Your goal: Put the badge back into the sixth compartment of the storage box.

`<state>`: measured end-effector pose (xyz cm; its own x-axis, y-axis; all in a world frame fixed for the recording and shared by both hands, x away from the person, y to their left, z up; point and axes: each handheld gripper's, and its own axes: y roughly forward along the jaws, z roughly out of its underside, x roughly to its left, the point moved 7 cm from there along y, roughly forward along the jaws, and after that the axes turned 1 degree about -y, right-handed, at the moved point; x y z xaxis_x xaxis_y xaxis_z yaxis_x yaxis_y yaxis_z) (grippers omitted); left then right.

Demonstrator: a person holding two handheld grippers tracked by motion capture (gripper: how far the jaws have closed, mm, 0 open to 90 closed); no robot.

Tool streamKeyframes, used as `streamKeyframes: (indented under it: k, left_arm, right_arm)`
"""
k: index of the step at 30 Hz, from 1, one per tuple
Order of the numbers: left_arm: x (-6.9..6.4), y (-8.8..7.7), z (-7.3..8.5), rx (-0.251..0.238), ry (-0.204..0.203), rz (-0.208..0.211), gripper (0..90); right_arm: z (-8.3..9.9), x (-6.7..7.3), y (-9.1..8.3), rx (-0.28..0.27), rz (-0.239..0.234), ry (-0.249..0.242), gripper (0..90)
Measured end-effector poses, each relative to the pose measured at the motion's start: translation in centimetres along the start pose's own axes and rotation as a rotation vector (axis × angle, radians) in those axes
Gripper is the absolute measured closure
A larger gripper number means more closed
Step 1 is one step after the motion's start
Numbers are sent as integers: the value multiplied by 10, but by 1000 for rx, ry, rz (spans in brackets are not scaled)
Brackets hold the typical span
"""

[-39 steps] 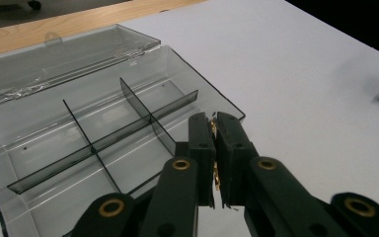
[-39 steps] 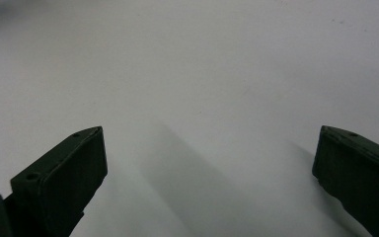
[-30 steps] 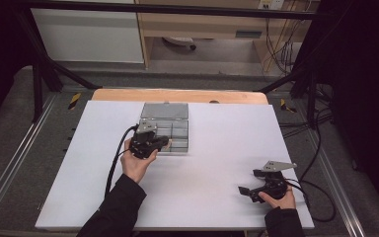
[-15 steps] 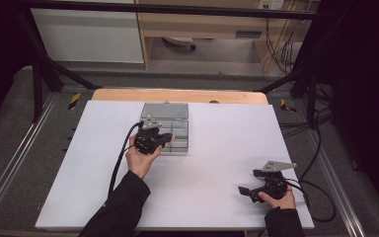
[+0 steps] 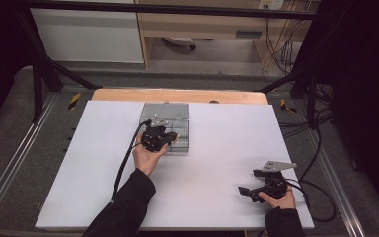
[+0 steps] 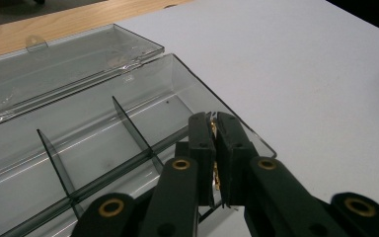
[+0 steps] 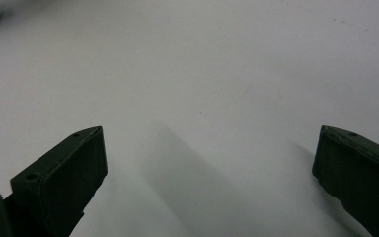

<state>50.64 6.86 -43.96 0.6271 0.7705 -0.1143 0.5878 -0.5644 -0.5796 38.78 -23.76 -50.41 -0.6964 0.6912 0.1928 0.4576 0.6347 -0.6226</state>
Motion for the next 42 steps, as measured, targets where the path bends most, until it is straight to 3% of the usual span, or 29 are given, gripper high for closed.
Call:
streamKeyframes:
  k: [20,34,42]
  left_arm:
    - [-1,26,12,53,14,7,859]
    - [-2,33,21,97,19,19,857]
    - [-1,32,22,92,37,3,821]
  right_arm:
    - [0,0,0,-2,0,-1,6]
    - [0,-1,0,-4,0,-6,6]
    - [-1,0,-1,-7,1,-2,6]
